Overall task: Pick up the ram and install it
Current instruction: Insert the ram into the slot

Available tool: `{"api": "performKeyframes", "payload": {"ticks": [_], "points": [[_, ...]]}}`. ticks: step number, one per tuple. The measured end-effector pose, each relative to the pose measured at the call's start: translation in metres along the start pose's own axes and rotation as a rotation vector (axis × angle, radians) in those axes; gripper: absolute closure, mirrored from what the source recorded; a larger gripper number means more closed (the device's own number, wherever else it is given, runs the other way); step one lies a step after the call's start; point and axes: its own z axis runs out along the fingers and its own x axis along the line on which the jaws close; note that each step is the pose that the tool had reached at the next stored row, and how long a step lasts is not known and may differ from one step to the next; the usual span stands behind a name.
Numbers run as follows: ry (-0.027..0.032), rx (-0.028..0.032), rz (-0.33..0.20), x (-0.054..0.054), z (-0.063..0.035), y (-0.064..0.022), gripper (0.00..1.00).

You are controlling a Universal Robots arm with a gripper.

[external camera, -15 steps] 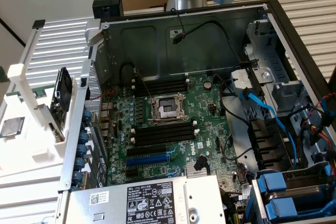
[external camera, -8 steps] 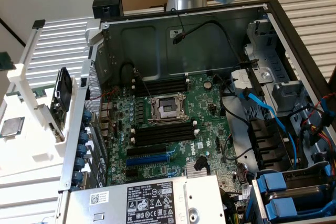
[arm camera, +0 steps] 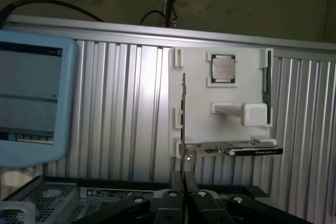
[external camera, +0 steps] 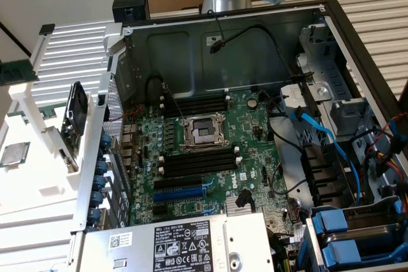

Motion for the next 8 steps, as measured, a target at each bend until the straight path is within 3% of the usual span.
{"api": "performKeyframes", "payload": {"ticks": [7, 8], "points": [[-0.0009, -0.0006, 0.004, 0.003, -0.0005, -0.0102, 0.87], [-0.0008, -0.0006, 0.004, 0.003, -0.0004, -0.0169, 0.87]]}}
